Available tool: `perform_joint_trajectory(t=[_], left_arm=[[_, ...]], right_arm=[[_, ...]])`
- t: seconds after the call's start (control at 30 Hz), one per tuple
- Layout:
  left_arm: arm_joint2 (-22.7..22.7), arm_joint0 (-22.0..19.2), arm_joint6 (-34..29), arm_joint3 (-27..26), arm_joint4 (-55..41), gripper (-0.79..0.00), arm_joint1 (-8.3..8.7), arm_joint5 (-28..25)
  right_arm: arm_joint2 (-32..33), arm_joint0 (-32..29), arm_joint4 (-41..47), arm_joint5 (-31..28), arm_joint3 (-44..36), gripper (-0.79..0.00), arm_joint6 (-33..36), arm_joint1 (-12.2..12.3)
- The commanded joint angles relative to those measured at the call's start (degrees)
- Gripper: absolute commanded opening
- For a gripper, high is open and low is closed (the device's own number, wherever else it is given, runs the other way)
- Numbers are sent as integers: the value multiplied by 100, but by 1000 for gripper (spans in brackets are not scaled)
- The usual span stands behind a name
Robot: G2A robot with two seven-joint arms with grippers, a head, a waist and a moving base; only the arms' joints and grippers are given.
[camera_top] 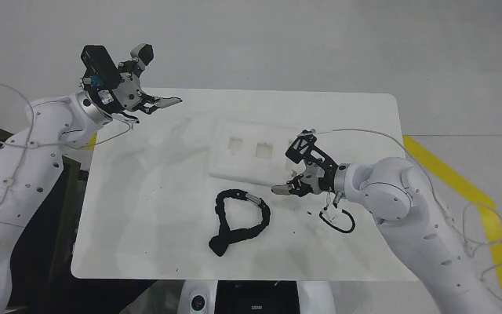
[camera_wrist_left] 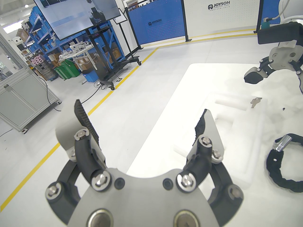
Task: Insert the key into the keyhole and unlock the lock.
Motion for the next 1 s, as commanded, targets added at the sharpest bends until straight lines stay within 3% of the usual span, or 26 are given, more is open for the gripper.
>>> perform_joint_trajectory(t=[0.0, 0.27, 0.53, 0.97], left_arm=[[0, 0, 0, 0, 0, 0, 0, 0], [0, 0, 0, 0, 0, 0, 0, 0], [0, 0, 0, 0, 0, 0, 0, 0], [0, 0, 0, 0, 0, 0, 0, 0]], right_arm=[[0, 0, 0, 0, 0, 0, 0, 0], [-22, -57, 12, 12, 8, 0, -44, 0], [-423, 246, -75, 855, -48, 0, 989, -43], [-865, 826, 146, 1434, 626, 0, 1409, -169]])
